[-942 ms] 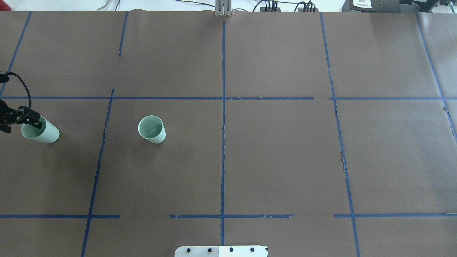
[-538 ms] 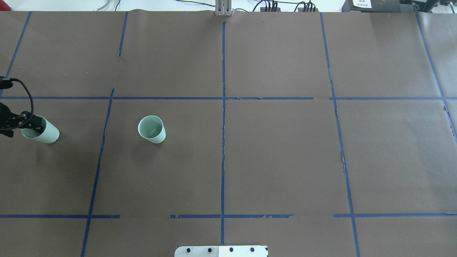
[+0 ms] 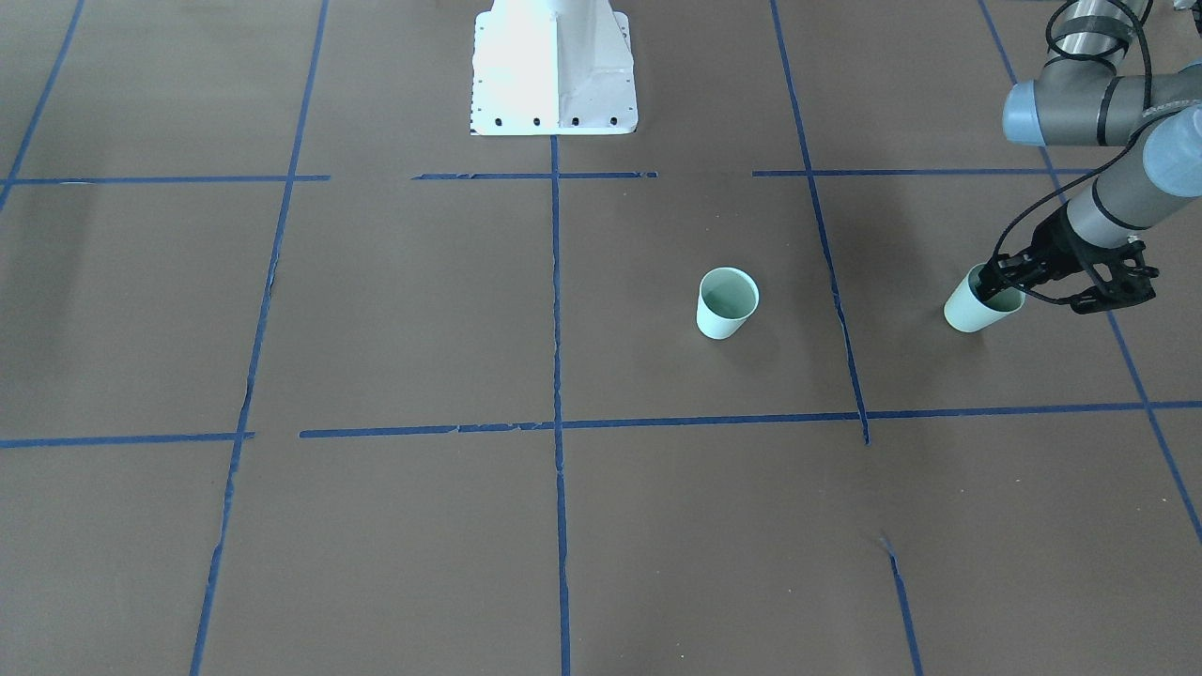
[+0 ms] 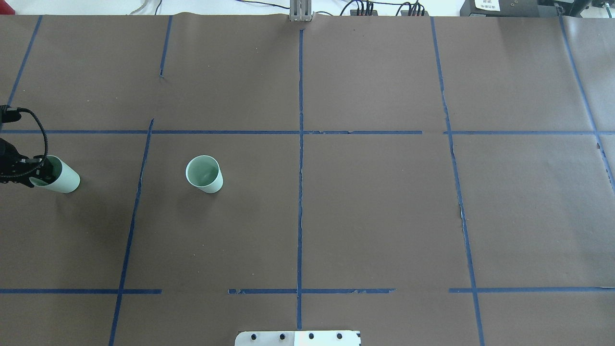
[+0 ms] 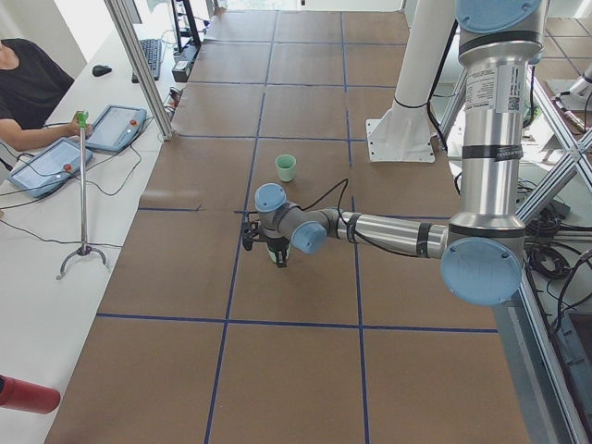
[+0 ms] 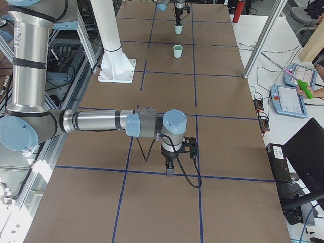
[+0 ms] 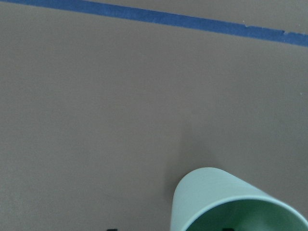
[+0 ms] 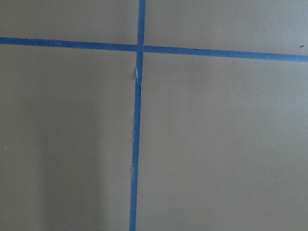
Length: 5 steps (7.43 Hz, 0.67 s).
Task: Stack cups
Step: 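Lower the left gripper over the outer cup and close on its rim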
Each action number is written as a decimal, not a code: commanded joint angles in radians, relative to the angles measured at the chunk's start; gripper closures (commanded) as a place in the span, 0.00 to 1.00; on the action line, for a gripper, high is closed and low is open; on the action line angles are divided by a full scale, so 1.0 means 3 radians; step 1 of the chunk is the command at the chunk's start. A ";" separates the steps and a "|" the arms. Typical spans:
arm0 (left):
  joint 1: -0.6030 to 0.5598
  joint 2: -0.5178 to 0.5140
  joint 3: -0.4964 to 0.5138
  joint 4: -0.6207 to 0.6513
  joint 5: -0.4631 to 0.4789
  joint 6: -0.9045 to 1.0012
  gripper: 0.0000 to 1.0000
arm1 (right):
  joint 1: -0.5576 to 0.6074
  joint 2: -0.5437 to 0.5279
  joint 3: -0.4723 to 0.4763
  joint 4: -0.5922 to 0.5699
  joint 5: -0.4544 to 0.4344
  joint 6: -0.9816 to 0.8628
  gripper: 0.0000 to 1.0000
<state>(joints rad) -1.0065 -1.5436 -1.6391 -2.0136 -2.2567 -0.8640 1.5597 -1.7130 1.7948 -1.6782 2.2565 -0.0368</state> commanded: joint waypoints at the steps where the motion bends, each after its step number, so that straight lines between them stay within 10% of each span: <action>1: -0.0030 0.0027 -0.0109 0.0018 -0.0009 -0.0014 1.00 | -0.0004 -0.0002 0.0000 0.0000 0.0000 0.0000 0.00; 5: -0.0711 0.0263 -0.1151 0.1245 -0.0377 0.0550 1.00 | -0.0004 0.0003 0.0000 0.0000 0.0000 0.0000 0.00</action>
<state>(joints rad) -1.1075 -1.4609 -1.9027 -1.8065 -2.3443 -0.7915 1.5597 -1.7126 1.7948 -1.6782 2.2565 -0.0368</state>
